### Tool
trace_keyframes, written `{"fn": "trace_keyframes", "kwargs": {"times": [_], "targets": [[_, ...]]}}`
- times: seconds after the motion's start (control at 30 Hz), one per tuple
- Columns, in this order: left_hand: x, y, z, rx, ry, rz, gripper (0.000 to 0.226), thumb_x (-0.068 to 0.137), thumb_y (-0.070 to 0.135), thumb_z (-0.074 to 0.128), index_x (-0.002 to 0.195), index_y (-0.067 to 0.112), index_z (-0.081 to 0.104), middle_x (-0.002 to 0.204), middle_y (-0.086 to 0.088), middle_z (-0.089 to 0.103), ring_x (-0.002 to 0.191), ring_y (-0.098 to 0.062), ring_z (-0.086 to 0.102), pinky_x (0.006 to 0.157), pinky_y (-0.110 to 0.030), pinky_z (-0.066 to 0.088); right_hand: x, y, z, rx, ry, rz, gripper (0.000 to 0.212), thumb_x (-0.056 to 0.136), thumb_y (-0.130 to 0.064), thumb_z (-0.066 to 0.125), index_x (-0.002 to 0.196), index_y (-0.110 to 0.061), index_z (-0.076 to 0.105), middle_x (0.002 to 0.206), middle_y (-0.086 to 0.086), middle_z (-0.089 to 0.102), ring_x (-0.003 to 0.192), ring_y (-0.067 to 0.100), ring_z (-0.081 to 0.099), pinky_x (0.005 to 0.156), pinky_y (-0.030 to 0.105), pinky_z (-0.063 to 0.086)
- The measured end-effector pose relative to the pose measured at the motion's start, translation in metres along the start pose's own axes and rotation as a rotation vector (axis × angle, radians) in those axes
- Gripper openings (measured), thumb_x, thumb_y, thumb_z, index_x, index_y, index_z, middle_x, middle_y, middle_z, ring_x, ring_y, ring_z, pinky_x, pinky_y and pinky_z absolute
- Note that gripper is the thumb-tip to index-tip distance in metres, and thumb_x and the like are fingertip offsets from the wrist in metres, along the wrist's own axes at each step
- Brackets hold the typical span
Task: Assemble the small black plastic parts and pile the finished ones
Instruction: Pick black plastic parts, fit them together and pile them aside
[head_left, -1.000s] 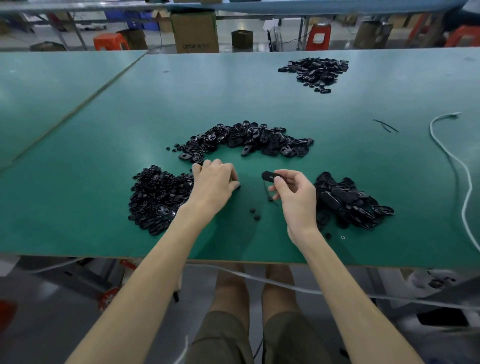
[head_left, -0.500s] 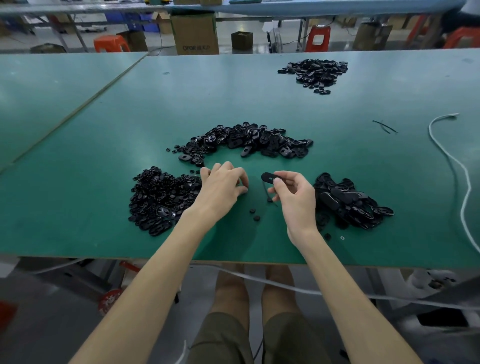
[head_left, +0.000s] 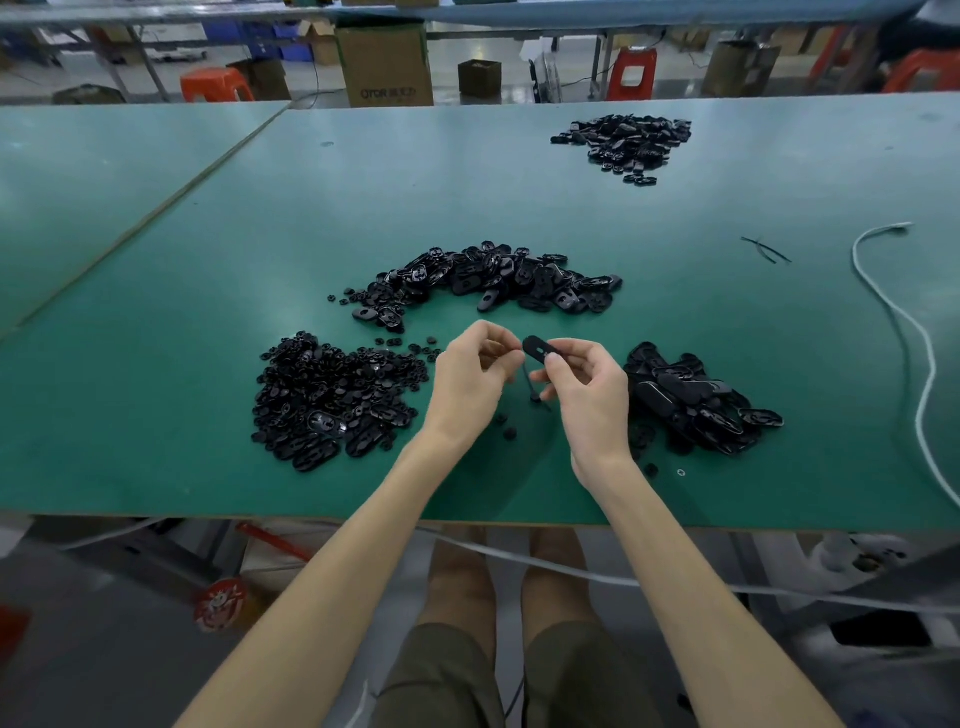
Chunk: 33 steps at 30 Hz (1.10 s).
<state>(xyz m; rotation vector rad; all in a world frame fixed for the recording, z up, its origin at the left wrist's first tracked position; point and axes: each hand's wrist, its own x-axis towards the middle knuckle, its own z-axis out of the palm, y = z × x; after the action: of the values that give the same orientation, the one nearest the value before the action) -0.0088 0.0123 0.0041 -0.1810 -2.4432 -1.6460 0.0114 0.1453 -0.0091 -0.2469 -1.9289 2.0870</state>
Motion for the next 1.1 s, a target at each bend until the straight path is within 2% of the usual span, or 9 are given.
{"fn": "trace_keyframes", "kwargs": {"times": [0.1, 0.23, 0.47, 0.8, 0.97, 1.1], "targets": [[-0.0041, -0.0035, 0.0072, -0.072, 0.054, 0.009, 0.013, 0.094, 0.005, 0.071, 0.095, 0.017, 0.066, 0.088, -0.001, 0.071, 0.078, -0.02, 0.07, 0.081, -0.03, 0.056, 0.0, -0.0002, 0.0002, 0.007, -0.003, -0.001, 0.013, 0.099, -0.002, 0.062, 0.104, -0.013, 0.068, 0.095, 0.003, 0.074, 0.076, 0.011, 0.074, 0.063, 0.02, 0.054], [-0.004, -0.0079, 0.0014, -0.225, 0.099, -0.032, 0.008, 0.096, 0.005, 0.068, 0.101, 0.01, 0.072, 0.091, -0.005, 0.074, 0.071, -0.012, 0.068, 0.076, -0.019, 0.052, 0.0005, -0.0003, 0.0002, 0.019, -0.007, -0.008, 0.016, 0.098, 0.001, 0.061, 0.108, -0.01, 0.068, 0.102, 0.004, 0.074, 0.079, 0.013, 0.076, 0.063, 0.02, 0.055], [-0.0059, -0.0094, -0.0007, -0.336, 0.108, -0.048, 0.006, 0.093, 0.01, 0.074, 0.099, 0.009, 0.075, 0.087, -0.001, 0.077, 0.067, -0.013, 0.069, 0.073, -0.02, 0.052, -0.0004, -0.001, -0.0001, 0.021, -0.032, -0.016, 0.016, 0.097, 0.001, 0.065, 0.108, -0.009, 0.069, 0.103, 0.006, 0.074, 0.082, 0.018, 0.078, 0.064, 0.023, 0.057], [-0.0074, -0.0085, 0.0005, -0.258, 0.079, -0.011, 0.004, 0.09, 0.009, 0.077, 0.094, 0.01, 0.075, 0.086, -0.001, 0.076, 0.067, -0.014, 0.069, 0.071, -0.023, 0.055, -0.0008, 0.0011, 0.0, 0.009, -0.061, -0.019, 0.015, 0.096, 0.002, 0.065, 0.106, -0.009, 0.068, 0.099, 0.008, 0.073, 0.081, 0.018, 0.077, 0.065, 0.023, 0.057], [-0.0077, -0.0094, 0.0023, -0.157, 0.07, -0.016, 0.003, 0.09, 0.013, 0.078, 0.091, 0.014, 0.077, 0.085, 0.003, 0.076, 0.078, -0.026, 0.071, 0.076, -0.033, 0.057, -0.0012, 0.0012, -0.0001, 0.002, -0.096, -0.019, 0.015, 0.096, 0.002, 0.066, 0.106, -0.008, 0.069, 0.099, 0.008, 0.075, 0.083, 0.017, 0.077, 0.064, 0.023, 0.056], [-0.0067, -0.0102, 0.0028, -0.11, 0.084, -0.018, 0.003, 0.09, 0.015, 0.078, 0.092, 0.013, 0.077, 0.084, 0.002, 0.076, 0.076, -0.023, 0.071, 0.073, -0.03, 0.057, -0.0024, 0.0008, -0.001, 0.008, -0.124, -0.027, 0.016, 0.095, 0.002, 0.067, 0.104, -0.011, 0.07, 0.094, 0.002, 0.076, 0.083, 0.016, 0.077, 0.063, 0.022, 0.056]]}}
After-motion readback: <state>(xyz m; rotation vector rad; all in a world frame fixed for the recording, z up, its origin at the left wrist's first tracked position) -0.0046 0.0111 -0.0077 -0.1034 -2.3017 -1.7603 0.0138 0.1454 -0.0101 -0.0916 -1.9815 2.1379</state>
